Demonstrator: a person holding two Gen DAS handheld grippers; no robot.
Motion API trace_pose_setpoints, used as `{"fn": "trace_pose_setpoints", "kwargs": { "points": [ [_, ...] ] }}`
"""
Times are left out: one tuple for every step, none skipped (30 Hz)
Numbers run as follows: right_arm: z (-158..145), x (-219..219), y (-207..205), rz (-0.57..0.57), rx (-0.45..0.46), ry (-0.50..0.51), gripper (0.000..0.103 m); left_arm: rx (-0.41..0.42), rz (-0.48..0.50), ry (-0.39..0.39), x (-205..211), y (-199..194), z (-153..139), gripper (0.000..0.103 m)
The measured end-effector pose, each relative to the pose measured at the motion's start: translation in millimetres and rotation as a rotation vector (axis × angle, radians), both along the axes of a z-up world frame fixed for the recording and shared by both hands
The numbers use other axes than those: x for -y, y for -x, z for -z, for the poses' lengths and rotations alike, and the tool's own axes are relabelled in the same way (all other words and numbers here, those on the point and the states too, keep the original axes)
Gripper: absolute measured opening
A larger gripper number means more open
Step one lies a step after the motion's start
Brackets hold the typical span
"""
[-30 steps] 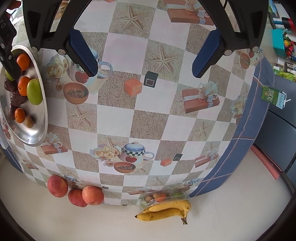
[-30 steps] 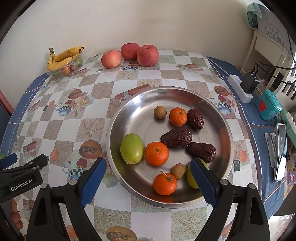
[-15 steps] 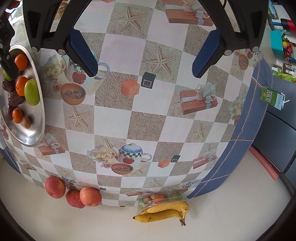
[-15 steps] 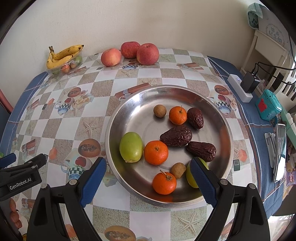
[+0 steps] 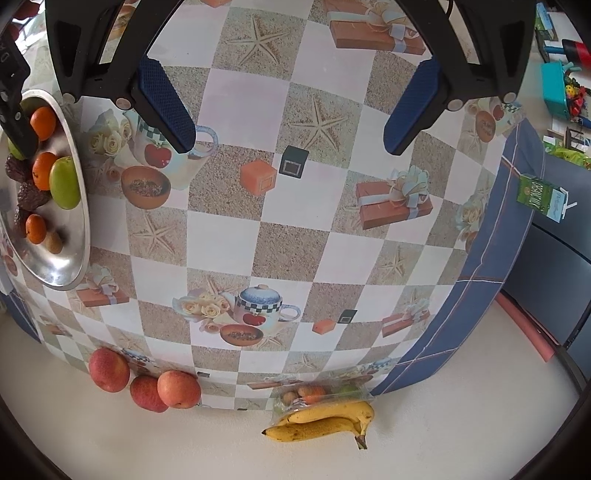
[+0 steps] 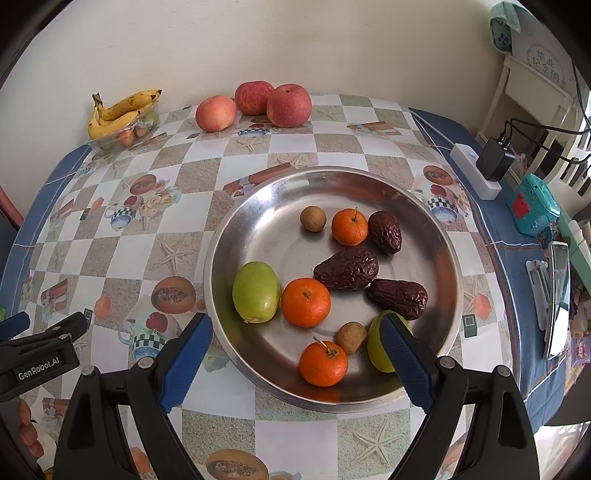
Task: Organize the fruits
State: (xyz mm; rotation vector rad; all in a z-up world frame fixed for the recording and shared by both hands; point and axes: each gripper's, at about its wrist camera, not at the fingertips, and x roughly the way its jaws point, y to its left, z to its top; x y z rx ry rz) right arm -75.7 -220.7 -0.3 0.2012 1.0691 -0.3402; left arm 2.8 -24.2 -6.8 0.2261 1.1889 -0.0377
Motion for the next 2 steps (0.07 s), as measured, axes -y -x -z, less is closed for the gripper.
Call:
{"fn": "trace_pose_setpoints", "kwargs": {
  "points": [
    [0.4, -0.1, 0.1, 0.000, -0.001, 0.000, 0.092, -0.007, -0.004, 0.002, -0.5, -0.8, 0.9, 0.103],
    [0.5, -0.1, 0.4, 0.000, -0.001, 0.000, 0.092, -0.013, -0.007, 0.006, -1.2, -1.6, 1.6, 0.103]
  ]
}}
